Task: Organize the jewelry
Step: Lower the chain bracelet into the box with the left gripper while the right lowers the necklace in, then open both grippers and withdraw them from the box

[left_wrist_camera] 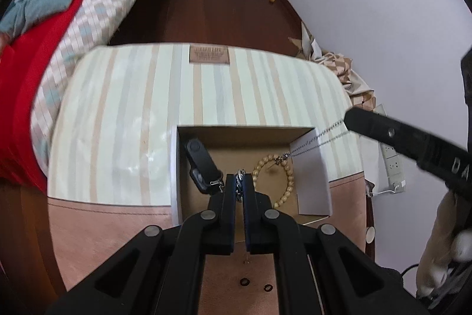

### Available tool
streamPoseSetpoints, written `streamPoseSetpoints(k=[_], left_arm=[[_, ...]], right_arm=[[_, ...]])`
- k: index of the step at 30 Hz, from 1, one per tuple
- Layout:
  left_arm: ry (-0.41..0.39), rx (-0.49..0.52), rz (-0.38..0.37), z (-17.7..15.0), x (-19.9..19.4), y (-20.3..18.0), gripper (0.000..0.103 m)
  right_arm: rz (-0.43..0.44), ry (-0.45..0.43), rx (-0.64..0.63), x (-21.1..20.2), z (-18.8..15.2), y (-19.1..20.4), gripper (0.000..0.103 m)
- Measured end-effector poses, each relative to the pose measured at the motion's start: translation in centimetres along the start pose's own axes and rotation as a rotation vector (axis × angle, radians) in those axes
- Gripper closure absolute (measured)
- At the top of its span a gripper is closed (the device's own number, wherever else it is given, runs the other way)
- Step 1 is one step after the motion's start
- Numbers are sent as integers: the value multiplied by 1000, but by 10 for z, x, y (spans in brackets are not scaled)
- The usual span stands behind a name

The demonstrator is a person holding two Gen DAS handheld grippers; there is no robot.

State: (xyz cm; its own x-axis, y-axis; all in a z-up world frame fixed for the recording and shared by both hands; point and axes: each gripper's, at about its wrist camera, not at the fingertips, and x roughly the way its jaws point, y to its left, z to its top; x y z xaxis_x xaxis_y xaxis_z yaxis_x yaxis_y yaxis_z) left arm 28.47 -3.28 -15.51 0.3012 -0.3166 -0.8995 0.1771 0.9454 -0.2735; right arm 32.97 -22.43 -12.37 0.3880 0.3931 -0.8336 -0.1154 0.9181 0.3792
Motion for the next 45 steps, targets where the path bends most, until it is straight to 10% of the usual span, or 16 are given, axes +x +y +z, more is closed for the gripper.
streamPoseSetpoints(k=[9, 12, 16, 22, 45], left_arm=[[3, -48, 156, -1, 2, 15, 96], [-21, -46, 224, -5, -1, 18, 92], [-64, -38, 299, -11, -5, 24, 34], [-124, 2, 421, -30, 1, 25, 2], [-273, 41, 480, -64, -42, 11, 0]], right_arm=[[75, 113, -22, 32, 14, 4, 90], [44, 116, -9, 35, 8, -3, 54], [-75, 99, -17, 32, -8, -10, 37], [-382, 66, -60, 36, -50, -16, 12], [-439, -60, 7, 1, -104, 7, 2]])
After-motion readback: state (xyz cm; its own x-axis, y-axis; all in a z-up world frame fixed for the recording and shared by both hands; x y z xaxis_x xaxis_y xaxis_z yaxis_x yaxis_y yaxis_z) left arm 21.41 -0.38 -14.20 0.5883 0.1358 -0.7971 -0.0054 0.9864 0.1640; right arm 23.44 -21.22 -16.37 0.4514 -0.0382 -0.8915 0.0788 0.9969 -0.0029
